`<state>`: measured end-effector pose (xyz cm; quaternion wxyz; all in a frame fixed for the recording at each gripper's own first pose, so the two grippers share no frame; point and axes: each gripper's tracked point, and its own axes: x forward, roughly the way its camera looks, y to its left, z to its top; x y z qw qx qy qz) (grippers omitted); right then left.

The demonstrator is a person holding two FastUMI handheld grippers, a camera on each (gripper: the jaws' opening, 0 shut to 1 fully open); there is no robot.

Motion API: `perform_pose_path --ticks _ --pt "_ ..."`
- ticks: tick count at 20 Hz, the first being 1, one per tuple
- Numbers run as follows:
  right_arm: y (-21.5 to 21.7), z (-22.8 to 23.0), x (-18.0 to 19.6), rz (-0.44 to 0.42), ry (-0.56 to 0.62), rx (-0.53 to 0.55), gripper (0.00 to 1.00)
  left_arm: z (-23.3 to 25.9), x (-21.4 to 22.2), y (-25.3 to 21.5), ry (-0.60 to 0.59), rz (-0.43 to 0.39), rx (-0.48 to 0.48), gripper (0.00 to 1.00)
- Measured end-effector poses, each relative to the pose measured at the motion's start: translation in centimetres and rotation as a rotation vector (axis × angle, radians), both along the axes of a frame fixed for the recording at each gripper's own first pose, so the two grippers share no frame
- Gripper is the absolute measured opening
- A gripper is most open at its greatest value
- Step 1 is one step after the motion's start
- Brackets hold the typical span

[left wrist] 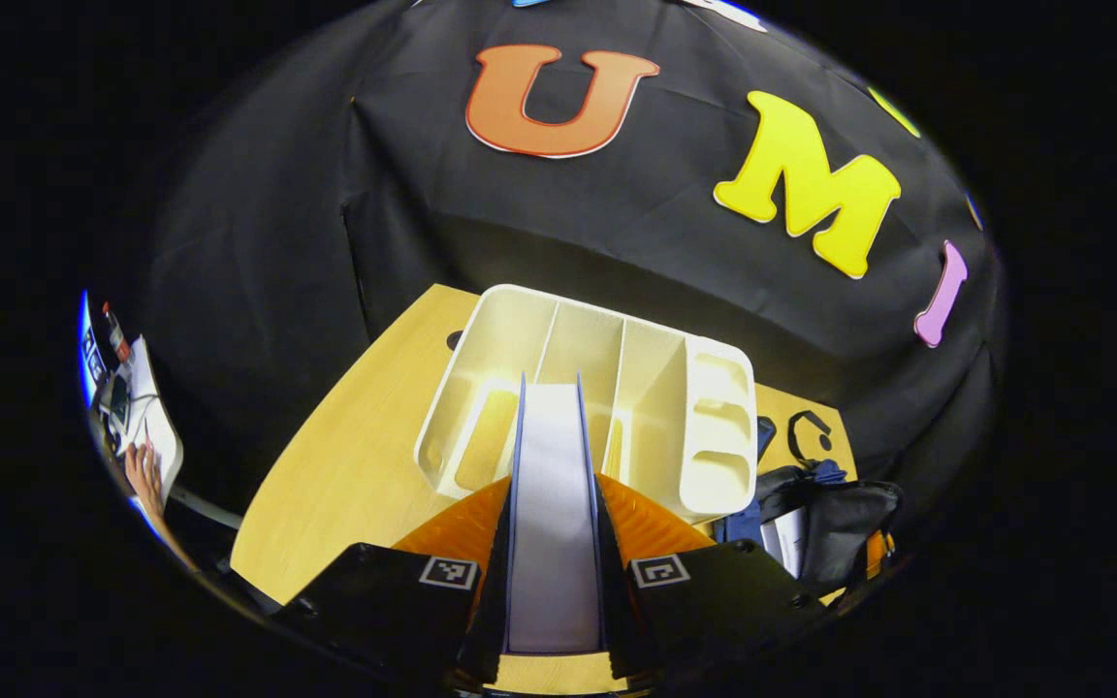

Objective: Open the schoolbag, grab two books from the bookshelf and put them into the schoolbag.

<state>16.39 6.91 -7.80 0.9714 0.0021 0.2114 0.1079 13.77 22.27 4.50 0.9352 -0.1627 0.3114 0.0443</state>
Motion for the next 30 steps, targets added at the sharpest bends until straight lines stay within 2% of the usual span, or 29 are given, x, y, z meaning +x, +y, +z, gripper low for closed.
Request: perform_pose_path --ticks 2,7,10,11,12,13,14,17,20,23,28,30 --pt "0.1 0.0 0.2 0.004 0.000 -0.001 0.05 -0.4 -2.0 -0.3 -0.018 0.009 -0.096 0.47" --pt "0.4 0.2 0.6 0.008 0.006 -0.013 0.05 -0.6 -5.9 -0.9 -0.090 0.058 -0.294 0.44" --pt "0.5 0.0 1.2 -0.017 0.033 -0.003 0.05 -1.6 -7.8 -2.6 -0.137 0.038 -0.381 0.43" --pt "0.8 0.1 1.4 -0.018 0.044 0.010 0.05 -2.5 -8.4 -3.3 -0.151 0.035 -0.411 0.39" --pt "1.0 0.4 1.5 -0.023 0.047 0.031 0.05 -3.3 -8.8 -4.1 -0.151 0.031 -0.443 0.43" --pt "1.2 0.8 1.5 -0.022 0.048 0.055 0.05 -4.0 -9.4 -5.2 -0.143 0.021 -0.485 0.48" --pt "1.5 1.1 1.4 -0.017 0.049 0.073 0.05 -4.5 -9.9 -6.5 -0.136 0.005 -0.537 0.43" --pt "1.7 2.3 1.3 -0.008 0.024 0.081 0.05 -5.7 -10.2 -10.4 -0.137 -0.057 -0.694 0.43" --pt "1.5 2.9 1.3 -0.011 0.022 0.078 0.05 -6.3 -8.7 -13.5 -0.142 -0.085 -0.826 0.43" --pt "1.6 4.4 1.7 -0.006 0.021 0.098 0.05 -6.5 -6.7 -16.7 -0.150 -0.110 -0.906 0.43" --pt "0.5 7.4 2.3 -0.026 -0.033 0.152 0.05 -6.7 -2.3 -23.1 -0.157 -0.126 -0.948 0.43" --pt "0.2 7.8 2.4 -0.025 -0.045 0.144 0.05 -7.8 -0.9 -25.4 -0.145 -0.122 -0.926 0.43"
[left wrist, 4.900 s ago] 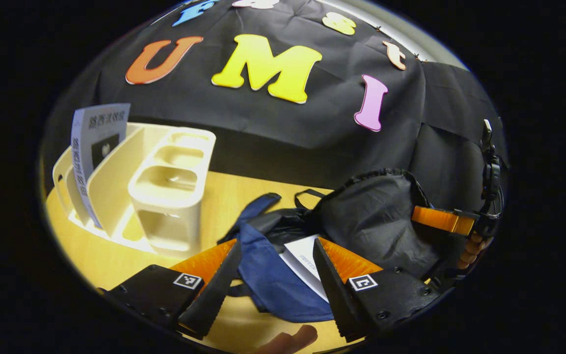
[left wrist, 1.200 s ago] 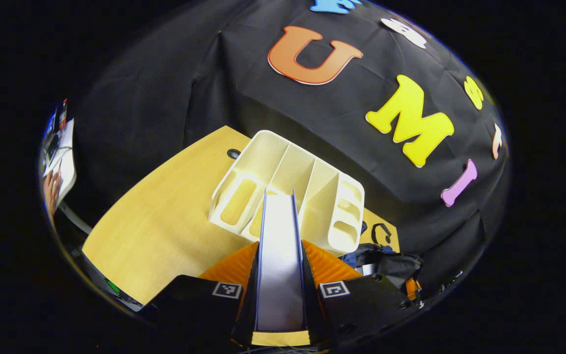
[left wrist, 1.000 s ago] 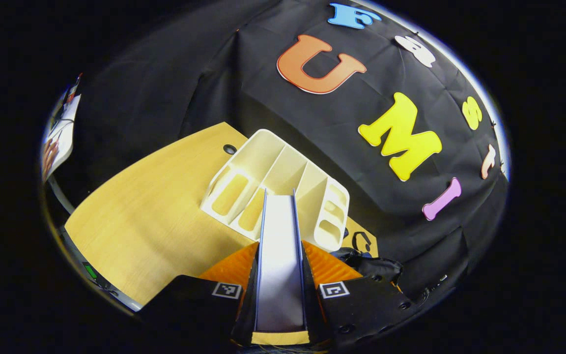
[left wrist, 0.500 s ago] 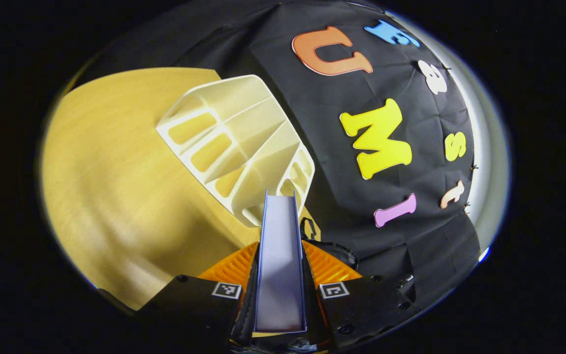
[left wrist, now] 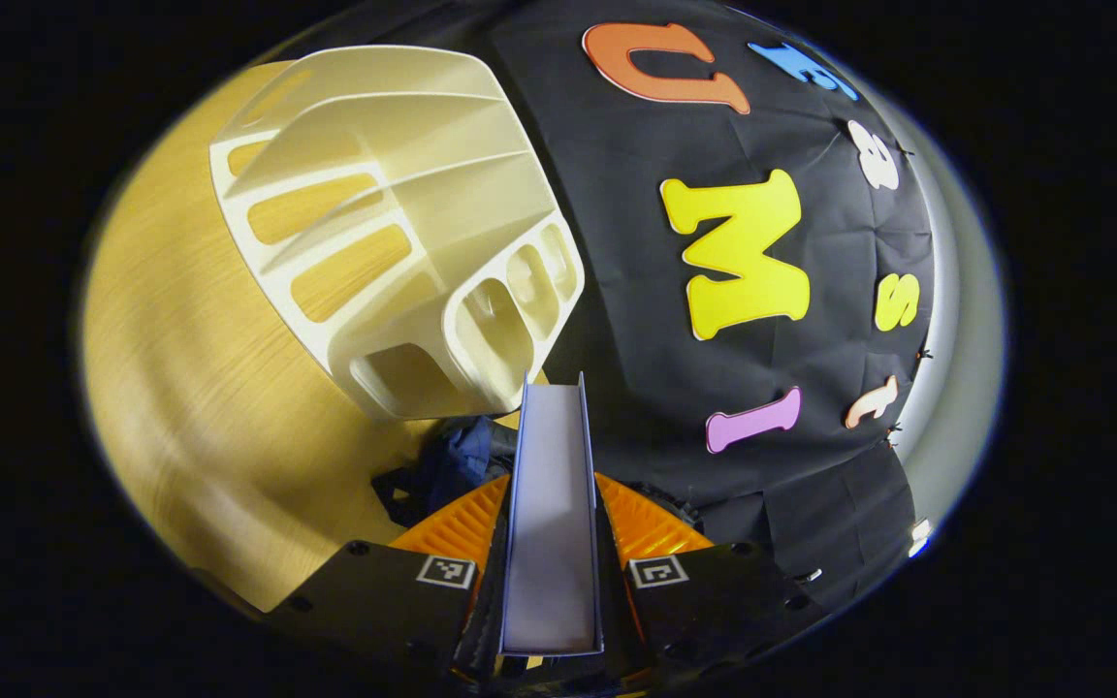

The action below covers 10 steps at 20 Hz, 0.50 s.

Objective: Open the schoolbag, grab two books from the bookshelf and put them into the schoolbag.

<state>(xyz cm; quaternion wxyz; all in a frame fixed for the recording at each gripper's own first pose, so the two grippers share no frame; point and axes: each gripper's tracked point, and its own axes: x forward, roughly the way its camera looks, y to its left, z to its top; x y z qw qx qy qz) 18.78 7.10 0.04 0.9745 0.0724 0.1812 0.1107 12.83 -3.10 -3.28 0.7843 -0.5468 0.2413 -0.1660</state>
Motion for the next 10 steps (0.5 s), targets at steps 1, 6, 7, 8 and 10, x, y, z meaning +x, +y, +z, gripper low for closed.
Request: perform_pose_path --ticks 1,6,7,8,10 --pt "-0.2 0.3 0.2 -0.002 -0.003 -0.006 0.05 -0.7 0.6 -1.0 0.006 0.015 0.037 0.43" --pt "-0.4 1.4 -0.2 0.025 -0.030 -0.001 0.05 -2.6 0.7 -5.2 -0.141 0.092 0.395 0.44" --pt "-0.4 1.7 -0.2 0.035 -0.038 -0.007 0.05 -3.5 0.5 -6.0 -0.174 0.100 0.452 0.44" --pt "-0.3 2.1 -0.3 0.046 -0.050 -0.011 0.05 -4.0 0.2 -7.2 -0.190 0.073 0.489 0.44" --pt "0.0 3.2 -0.4 0.068 -0.081 -0.001 0.05 -4.1 0.3 -9.0 -0.207 0.054 0.523 0.45"
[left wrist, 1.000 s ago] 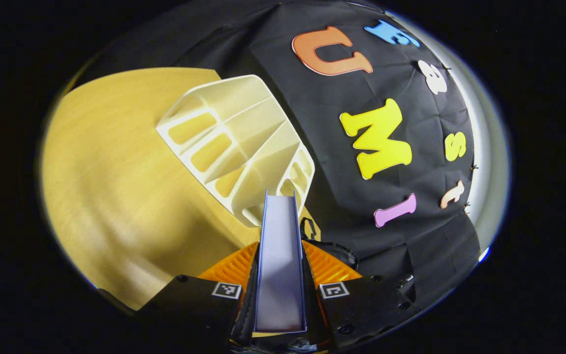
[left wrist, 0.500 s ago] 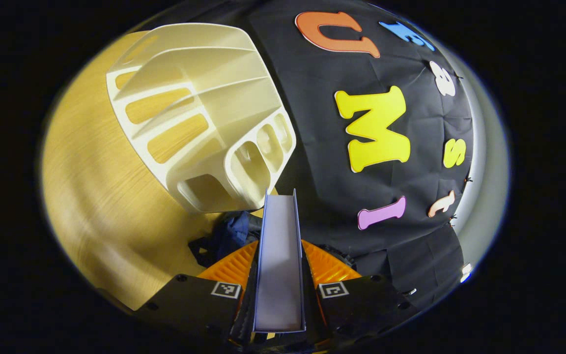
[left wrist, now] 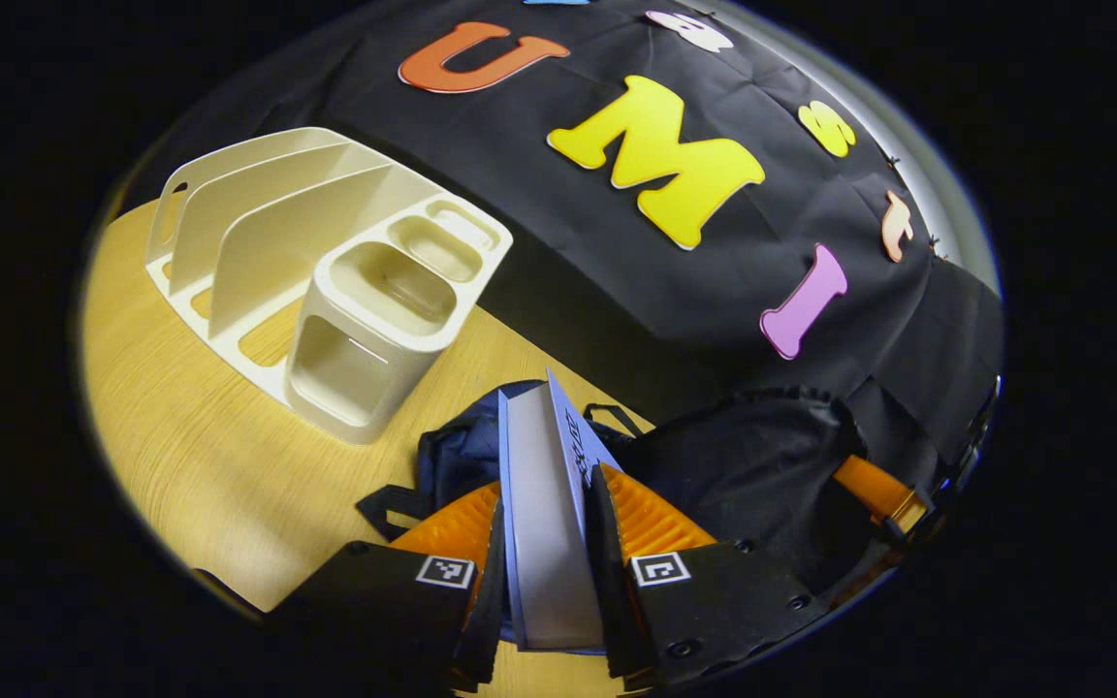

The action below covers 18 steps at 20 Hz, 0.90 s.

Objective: Open the schoolbag, grab two books from the bookshelf and put them into the schoolbag.

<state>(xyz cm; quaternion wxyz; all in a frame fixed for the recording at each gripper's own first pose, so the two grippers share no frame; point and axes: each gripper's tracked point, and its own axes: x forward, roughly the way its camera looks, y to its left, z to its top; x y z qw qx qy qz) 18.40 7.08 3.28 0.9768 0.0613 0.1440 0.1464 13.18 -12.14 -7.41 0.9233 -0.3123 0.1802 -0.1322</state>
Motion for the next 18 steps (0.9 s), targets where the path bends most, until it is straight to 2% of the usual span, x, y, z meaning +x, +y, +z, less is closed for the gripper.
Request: perform_pose_path --ticks 3,6,9,11,12,14,17,18 --pt "1.0 0.4 -0.2 0.047 -0.019 0.012 0.05 -0.6 1.2 -2.3 -0.003 -0.006 0.001 0.45" --pt "1.4 -0.9 -0.3 0.082 -0.007 0.003 0.05 -3.3 2.2 -5.6 0.035 -0.041 0.012 0.46" --pt "0.0 -2.8 0.1 0.066 0.009 -0.016 0.05 -6.1 2.7 -9.1 0.094 -0.085 0.022 0.46" --pt "-1.5 -4.4 0.3 0.049 0.040 -0.013 0.05 -6.8 3.1 -9.9 0.096 -0.077 0.040 0.46" --pt "-2.1 -5.2 0.4 0.042 0.063 -0.001 0.05 -6.7 3.3 -10.1 0.084 -0.067 0.071 0.41" --pt "-3.1 -6.5 0.7 0.035 0.094 0.024 0.05 -7.1 3.8 -10.2 0.066 -0.031 0.162 0.46" --pt "-4.3 -7.1 1.2 0.008 0.090 0.025 0.05 -6.3 4.7 -10.8 -0.022 0.026 0.350 0.46" --pt "-4.6 -7.2 1.1 0.005 0.094 0.028 0.05 -6.2 4.4 -10.5 -0.012 0.038 0.397 0.43"
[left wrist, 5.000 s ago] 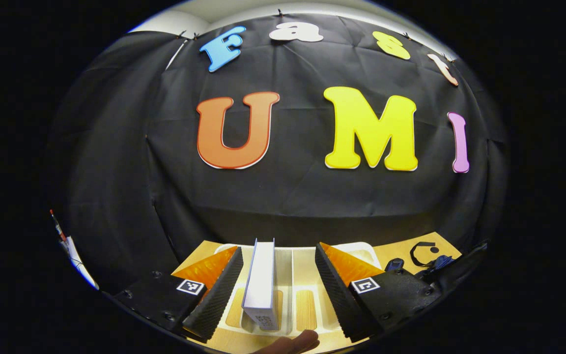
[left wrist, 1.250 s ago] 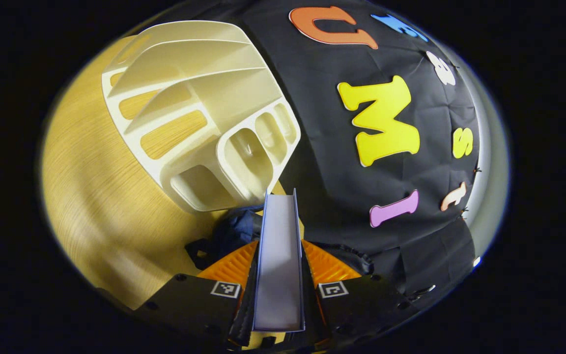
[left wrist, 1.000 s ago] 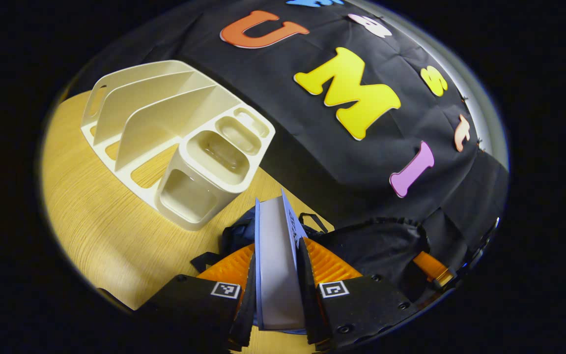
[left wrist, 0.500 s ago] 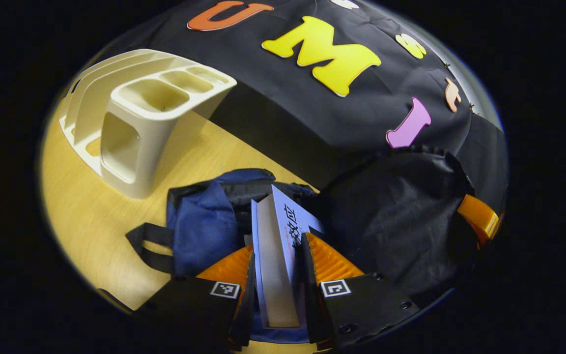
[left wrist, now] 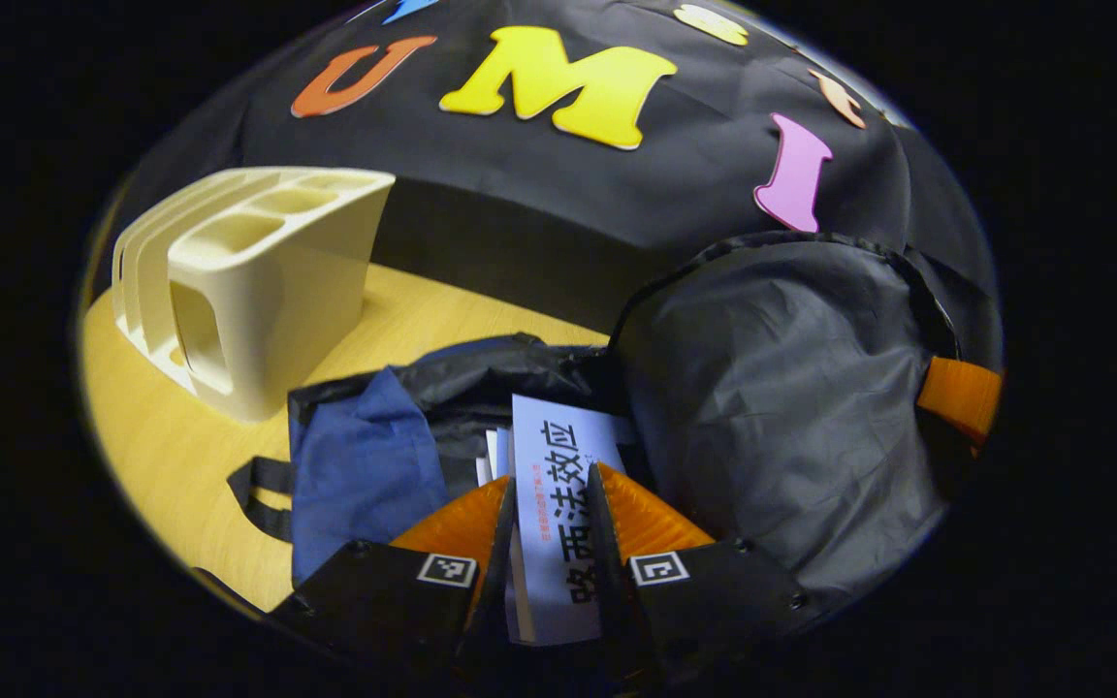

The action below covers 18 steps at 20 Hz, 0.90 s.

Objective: Open the schoolbag, grab two books from the bookshelf and put them into the schoolbag.

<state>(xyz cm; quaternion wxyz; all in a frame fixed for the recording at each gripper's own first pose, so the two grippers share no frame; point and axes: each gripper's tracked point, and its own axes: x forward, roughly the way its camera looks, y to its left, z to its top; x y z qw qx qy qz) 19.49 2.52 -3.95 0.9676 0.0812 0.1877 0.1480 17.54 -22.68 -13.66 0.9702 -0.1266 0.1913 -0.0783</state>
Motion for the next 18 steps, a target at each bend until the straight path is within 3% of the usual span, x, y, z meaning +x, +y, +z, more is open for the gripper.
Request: perform_pose_path --ticks 3,9,11,13,18 --pt "-0.7 -0.4 -0.2 -0.017 0.012 0.003 0.05 -0.1 0.0 -0.3 0.011 -0.002 -0.038 0.43" --pt "-0.8 -0.7 -1.4 -0.050 0.024 -0.012 0.08 0.3 -0.1 0.0 -0.002 -0.063 0.003 0.46" --pt "-0.7 -0.8 -2.0 -0.055 0.030 -0.018 0.08 0.4 -0.4 0.7 -0.001 -0.051 0.015 0.51" --pt "-1.0 -1.0 -2.5 -0.078 0.033 -0.035 0.10 1.1 -1.1 1.2 -0.012 -0.050 0.002 0.62" --pt "-1.5 -1.8 -3.6 -0.153 0.023 -0.173 0.22 3.2 -2.9 4.4 -0.081 -0.036 0.063 0.80"
